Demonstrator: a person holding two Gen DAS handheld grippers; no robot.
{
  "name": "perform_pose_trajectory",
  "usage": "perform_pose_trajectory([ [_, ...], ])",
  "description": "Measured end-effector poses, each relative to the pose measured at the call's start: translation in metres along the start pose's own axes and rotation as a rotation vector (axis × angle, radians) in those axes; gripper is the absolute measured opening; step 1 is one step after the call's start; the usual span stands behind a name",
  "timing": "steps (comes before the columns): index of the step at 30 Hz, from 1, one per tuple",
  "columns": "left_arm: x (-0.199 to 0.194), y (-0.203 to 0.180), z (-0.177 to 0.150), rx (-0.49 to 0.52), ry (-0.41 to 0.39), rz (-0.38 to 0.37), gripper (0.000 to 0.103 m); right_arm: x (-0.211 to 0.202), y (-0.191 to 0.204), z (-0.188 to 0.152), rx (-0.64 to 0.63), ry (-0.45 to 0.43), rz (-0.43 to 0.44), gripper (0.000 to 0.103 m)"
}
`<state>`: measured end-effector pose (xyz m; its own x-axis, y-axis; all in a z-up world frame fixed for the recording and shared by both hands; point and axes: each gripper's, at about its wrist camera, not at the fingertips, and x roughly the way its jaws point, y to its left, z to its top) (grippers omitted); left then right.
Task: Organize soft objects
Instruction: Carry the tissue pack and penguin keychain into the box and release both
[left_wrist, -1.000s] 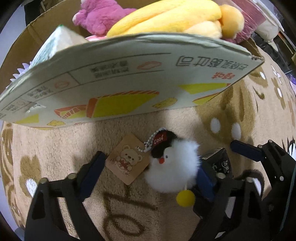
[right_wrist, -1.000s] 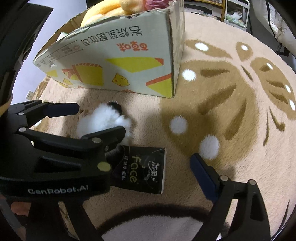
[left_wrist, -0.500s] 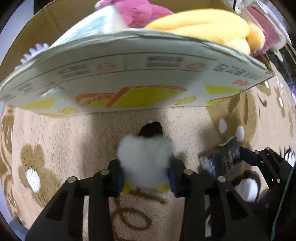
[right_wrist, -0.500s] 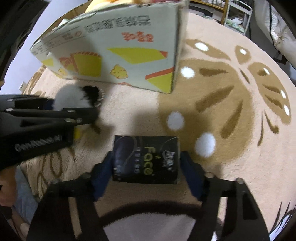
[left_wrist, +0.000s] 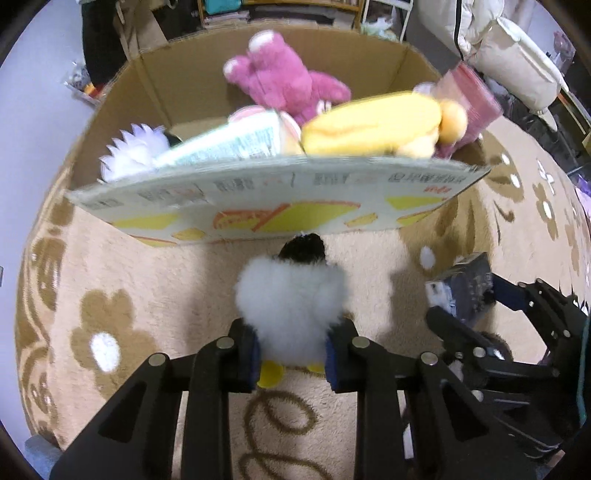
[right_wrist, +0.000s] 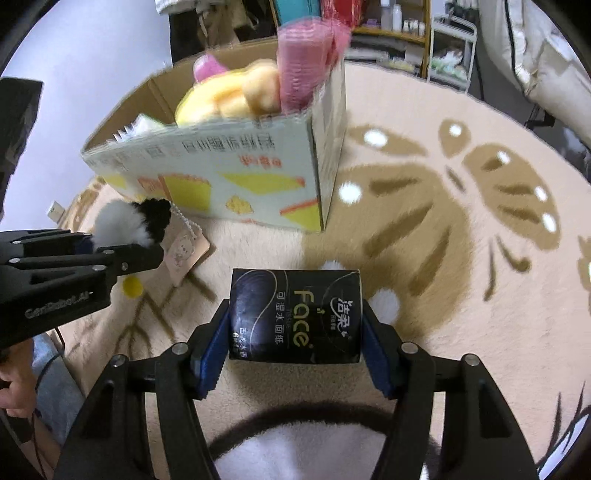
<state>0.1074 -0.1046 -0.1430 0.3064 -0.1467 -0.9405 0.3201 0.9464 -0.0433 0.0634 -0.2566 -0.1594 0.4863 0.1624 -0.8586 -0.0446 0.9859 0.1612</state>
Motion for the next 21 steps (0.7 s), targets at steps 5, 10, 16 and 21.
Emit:
perform_pose_trajectory([
  [5,-0.028,0.003,-0.001,-0.013,-0.045,0.016,0.025,-0.034,-0.007,0.006,-0.009,-0.095,0.01,0.068],
  [10,-0.07,0.014,-0.004,-0.014,-0.115,0.041,0.025,-0.062,-0.005,0.013,-0.029,-0.174,0.019,0.068],
  [16,-0.115,0.005,0.011,0.02,-0.246,0.08,0.025,-0.08,0.008,0.025,-0.051,-0.22,0.042,0.068],
  [21,-0.132,0.002,0.027,0.025,-0.318,0.091,0.025,-0.091,0.016,0.041,-0.078,-0.261,0.033,0.068],
])
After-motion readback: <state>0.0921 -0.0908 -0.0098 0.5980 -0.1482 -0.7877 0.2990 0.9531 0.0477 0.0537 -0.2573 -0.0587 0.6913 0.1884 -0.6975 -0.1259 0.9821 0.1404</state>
